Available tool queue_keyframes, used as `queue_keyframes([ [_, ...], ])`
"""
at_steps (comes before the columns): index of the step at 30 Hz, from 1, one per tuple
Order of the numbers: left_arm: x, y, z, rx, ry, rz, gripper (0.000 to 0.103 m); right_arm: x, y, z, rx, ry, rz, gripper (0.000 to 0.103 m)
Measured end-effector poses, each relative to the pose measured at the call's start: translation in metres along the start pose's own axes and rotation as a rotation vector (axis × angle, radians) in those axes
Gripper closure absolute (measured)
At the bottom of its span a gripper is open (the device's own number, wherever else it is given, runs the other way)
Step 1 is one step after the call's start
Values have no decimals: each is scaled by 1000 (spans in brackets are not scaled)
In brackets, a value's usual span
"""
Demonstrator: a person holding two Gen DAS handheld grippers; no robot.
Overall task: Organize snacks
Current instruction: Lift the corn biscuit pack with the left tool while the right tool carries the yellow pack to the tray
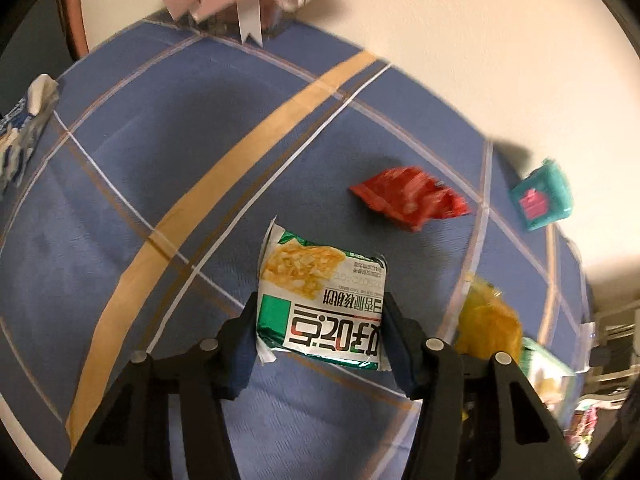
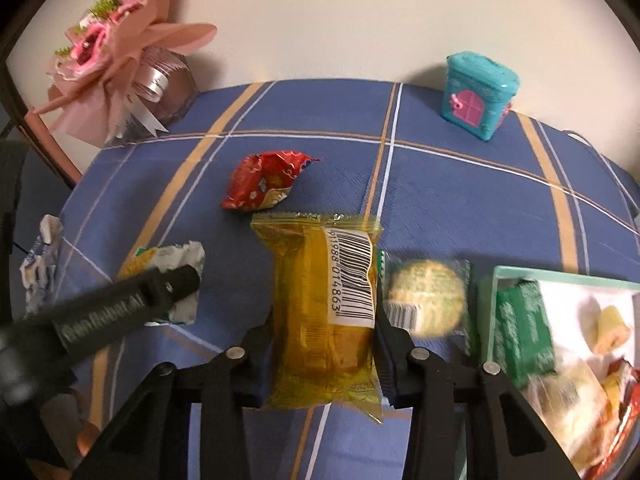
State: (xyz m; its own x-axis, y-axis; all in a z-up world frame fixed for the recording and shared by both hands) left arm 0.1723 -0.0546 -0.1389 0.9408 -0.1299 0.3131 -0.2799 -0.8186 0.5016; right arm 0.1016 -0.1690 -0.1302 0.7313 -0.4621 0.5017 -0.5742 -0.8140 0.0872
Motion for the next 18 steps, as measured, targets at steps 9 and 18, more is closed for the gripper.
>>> queue_keyframes([
  [9, -28, 23, -56, -17, 60, 45, 46, -18, 14, -65, 3, 56, 17, 60],
  [18, -49, 45, -85, -38, 92, 85, 46, -48, 43, -98, 22, 66, 74, 61],
])
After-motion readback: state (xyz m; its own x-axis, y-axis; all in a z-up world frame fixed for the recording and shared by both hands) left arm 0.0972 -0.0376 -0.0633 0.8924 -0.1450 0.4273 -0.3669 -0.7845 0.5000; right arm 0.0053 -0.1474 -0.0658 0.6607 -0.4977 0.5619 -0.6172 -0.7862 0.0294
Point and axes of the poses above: each gripper's, at about its wrist camera, not at the fingertips, and z roughly the way its jaws point, y to its right, x to its top, the point moved 7 cm from there along z, roughly the way its jaws point, and after that the axes turned 14 degrees about -x, right-handed, at the moved point
